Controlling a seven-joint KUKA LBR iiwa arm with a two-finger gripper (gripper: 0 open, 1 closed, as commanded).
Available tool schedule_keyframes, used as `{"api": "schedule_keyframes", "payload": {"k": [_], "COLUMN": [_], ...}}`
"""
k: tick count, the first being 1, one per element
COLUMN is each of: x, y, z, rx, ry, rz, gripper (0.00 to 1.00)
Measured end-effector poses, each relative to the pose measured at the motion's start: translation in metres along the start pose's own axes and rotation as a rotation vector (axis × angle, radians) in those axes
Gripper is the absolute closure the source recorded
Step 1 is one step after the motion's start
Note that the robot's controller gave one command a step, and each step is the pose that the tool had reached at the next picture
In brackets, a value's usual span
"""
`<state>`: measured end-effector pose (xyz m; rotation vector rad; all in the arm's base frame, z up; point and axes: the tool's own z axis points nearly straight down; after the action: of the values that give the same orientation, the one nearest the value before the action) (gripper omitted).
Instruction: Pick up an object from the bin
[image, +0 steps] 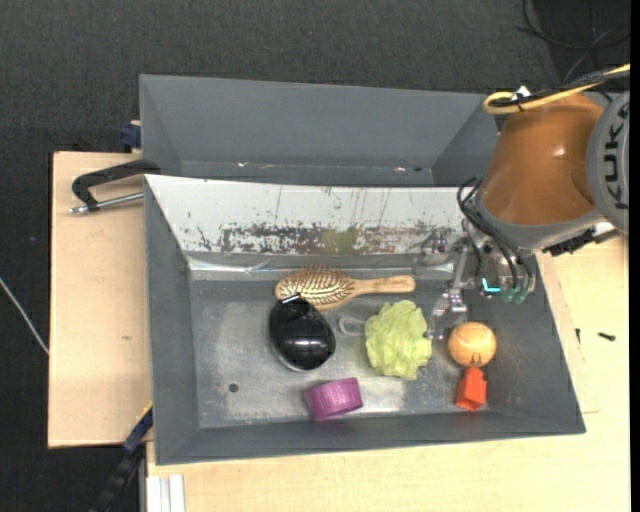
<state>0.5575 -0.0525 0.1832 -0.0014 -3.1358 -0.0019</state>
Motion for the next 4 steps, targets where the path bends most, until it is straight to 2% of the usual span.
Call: {"api": "schedule_keyframes", "payload": {"k": [1, 2, 3, 4], "x": [-0.002, -0.021, -0.007, -0.023], "y": [0.0, 0.041, -0.011, 0.016], "z": [-0.004, 0.053, 0.066, 0.066], "rx": [0.001, 0.001, -0.002, 0.004], "ry": [-0.008, -0.014, -0.006, -0.01], "rz": [-0.001, -0.049, -0.092, -0.102], "gripper": [0.0, 0.0, 0.0, 0.0]}}
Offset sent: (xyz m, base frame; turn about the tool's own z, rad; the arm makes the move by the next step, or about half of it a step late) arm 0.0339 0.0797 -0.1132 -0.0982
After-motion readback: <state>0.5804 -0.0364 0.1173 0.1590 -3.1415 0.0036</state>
